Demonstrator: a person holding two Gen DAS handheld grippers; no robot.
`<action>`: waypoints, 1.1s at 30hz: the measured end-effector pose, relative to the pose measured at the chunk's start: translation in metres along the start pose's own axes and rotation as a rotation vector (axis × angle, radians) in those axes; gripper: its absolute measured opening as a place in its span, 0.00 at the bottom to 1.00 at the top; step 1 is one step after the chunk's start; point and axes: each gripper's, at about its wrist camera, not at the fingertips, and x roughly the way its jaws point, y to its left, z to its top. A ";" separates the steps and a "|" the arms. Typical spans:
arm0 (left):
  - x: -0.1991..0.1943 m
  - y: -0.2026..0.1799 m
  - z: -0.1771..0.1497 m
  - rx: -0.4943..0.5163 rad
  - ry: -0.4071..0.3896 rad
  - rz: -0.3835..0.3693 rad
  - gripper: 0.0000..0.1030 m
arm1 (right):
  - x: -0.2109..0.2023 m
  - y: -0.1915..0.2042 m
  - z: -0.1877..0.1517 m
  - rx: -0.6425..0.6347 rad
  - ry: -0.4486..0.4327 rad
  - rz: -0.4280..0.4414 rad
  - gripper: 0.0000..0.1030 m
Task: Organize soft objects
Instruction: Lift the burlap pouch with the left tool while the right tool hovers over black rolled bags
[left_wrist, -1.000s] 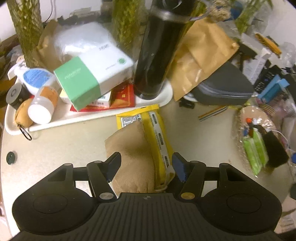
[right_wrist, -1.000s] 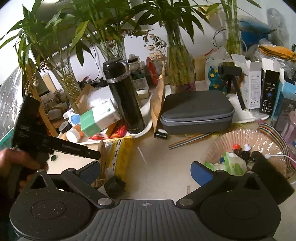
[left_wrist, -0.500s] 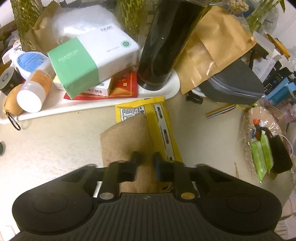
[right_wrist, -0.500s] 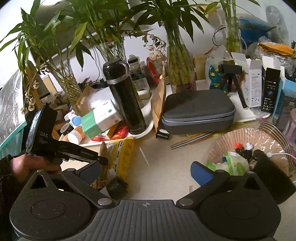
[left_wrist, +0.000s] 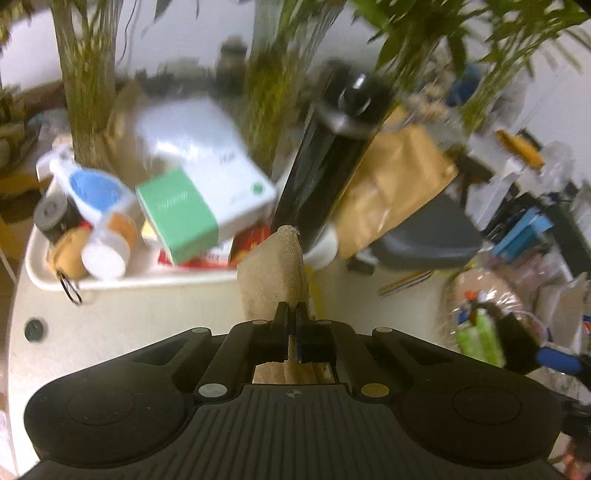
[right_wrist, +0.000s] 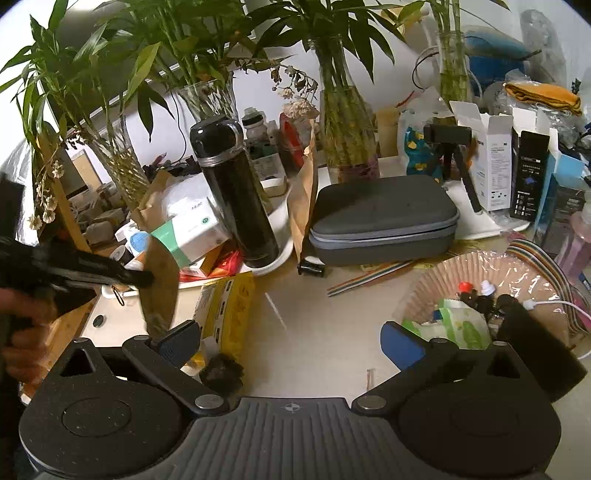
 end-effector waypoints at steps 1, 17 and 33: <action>-0.007 -0.002 0.001 0.011 -0.020 -0.003 0.03 | 0.000 0.001 0.000 -0.004 0.000 -0.003 1.00; -0.113 0.006 -0.020 0.080 -0.211 -0.052 0.03 | 0.015 0.016 -0.002 -0.059 0.044 0.029 1.00; -0.150 0.039 -0.050 0.038 -0.237 -0.080 0.03 | 0.068 0.029 0.008 -0.177 0.171 0.185 1.00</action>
